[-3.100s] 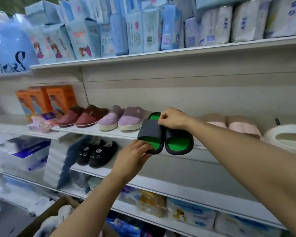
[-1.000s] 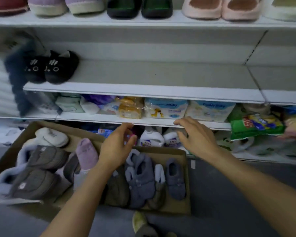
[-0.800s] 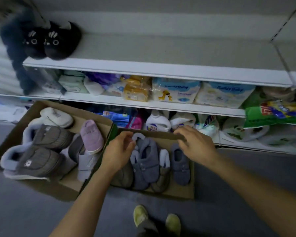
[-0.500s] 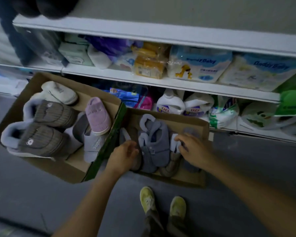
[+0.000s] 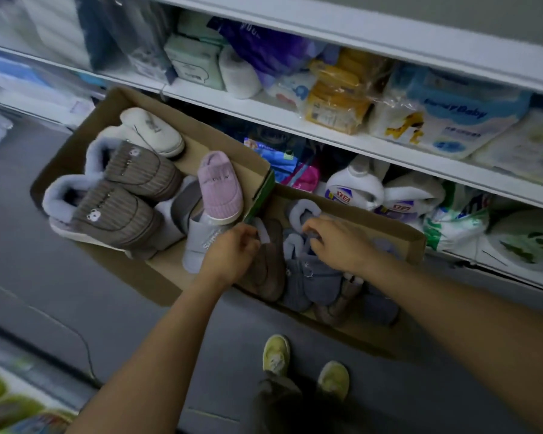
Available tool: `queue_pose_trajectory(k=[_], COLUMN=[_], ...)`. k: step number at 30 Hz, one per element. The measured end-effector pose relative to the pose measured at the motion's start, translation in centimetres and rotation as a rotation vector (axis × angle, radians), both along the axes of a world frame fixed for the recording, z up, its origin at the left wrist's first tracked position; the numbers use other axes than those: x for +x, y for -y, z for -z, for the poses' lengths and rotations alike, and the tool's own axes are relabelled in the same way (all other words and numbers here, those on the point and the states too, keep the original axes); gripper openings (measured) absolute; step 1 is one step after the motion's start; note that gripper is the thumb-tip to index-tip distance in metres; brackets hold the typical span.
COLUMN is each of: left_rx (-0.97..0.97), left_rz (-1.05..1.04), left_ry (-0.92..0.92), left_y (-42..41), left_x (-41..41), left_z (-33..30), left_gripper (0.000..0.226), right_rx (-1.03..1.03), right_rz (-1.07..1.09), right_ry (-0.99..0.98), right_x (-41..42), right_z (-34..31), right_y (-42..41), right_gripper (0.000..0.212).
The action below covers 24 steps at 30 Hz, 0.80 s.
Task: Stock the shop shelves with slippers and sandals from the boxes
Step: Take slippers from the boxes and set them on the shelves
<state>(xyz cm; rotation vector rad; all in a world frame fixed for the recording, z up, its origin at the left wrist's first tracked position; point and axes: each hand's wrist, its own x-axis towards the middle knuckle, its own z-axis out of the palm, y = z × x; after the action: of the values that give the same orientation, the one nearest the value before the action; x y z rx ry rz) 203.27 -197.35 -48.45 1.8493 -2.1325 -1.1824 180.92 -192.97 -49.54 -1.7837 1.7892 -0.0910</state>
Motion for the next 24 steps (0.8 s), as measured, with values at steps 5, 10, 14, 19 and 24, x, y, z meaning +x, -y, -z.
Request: queue_pose_trajectory(k=[5,10,14,19,24], left_rx=[-0.032,0.007,-0.022,-0.046,-0.040], left_rz=[0.022,0.020,0.049,0.093,0.115], left_ry=[0.009,0.056,0.035,0.027,0.003], left_y=[2.6,8.2,13.5,18.9,21.4], left_x=[5.6,10.9,14.2,18.3,20.5], left_z=[0.1,0.8,0.5,1.1,2.7], left_gripper=[0.023,0.029,0.023,0.018,0.017], right_rx=[0.038,0.053,0.120,0.167,0.347], right_rz=[-0.081,-0.066,-0.033,-0.063,-0.142], right_ry=[0.012,-0.014,-0.044,-0.181,-0.235], right_x=[4.7,9.4,13.5,17.2,18.5], right_z=[0.2,0.4,0.9,1.9,4.3], right_y=[4.7,11.0,16.5,21.4,24.4], right_gripper=[0.027,0.025,0.034,0.051,0.078])
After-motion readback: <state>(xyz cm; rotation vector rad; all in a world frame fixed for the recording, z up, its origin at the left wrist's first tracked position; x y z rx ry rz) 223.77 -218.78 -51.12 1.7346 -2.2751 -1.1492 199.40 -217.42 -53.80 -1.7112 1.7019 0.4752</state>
